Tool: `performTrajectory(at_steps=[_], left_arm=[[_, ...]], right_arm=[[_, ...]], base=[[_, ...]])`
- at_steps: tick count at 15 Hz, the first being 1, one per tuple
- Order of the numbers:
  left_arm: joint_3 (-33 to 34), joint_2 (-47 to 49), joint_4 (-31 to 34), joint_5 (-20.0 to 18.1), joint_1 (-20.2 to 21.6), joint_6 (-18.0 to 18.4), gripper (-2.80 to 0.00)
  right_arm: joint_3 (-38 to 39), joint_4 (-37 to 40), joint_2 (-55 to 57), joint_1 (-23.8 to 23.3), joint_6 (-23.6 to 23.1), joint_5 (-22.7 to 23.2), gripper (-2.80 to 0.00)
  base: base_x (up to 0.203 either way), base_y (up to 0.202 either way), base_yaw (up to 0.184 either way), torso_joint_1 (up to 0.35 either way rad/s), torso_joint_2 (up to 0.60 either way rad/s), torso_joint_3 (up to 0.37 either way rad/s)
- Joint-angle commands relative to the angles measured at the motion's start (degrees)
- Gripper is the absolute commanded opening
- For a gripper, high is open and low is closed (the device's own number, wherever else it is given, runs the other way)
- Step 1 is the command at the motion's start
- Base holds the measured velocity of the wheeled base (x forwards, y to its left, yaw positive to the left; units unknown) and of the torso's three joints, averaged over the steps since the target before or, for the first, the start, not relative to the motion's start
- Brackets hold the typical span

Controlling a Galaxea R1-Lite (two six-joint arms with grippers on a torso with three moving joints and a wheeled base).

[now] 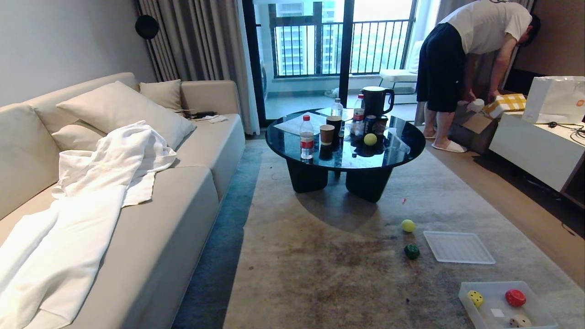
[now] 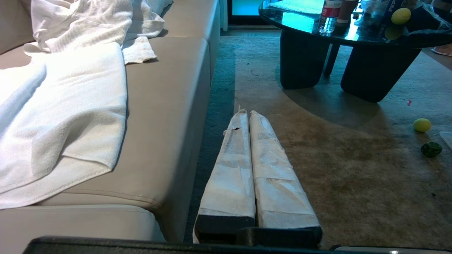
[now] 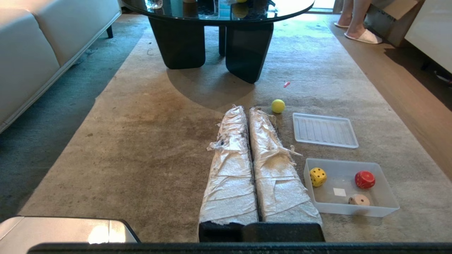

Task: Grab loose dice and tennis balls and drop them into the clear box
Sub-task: Find toys out of the box

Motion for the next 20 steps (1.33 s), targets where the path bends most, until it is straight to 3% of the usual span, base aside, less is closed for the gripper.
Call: performTrajectory(at_steps=[1, 10, 20], left_arm=[[0.00, -0.02, 0.00, 0.00, 0.02, 0.13, -2.80], [0.00, 0.04, 0.00, 0.00, 0.02, -0.02, -2.80], [0.00, 0.06, 0.00, 0.00, 0.02, -0.14, -2.80]], right_arm=[[-0.01, 0.02, 0.00, 0.00, -0.04, 0.02, -2.80], [0.05, 0.02, 0.00, 0.00, -0.04, 0.02, -2.80], [0.00, 0.02, 0.00, 0.00, -0.04, 0.02, -2.80]], base=[[0.000, 0.000, 0.000, 0.000, 0.00, 0.000], [0.000, 0.000, 0.000, 0.000, 0.00, 0.000], [0.177, 0.000, -0.001, 0.003, 0.00, 0.005]])
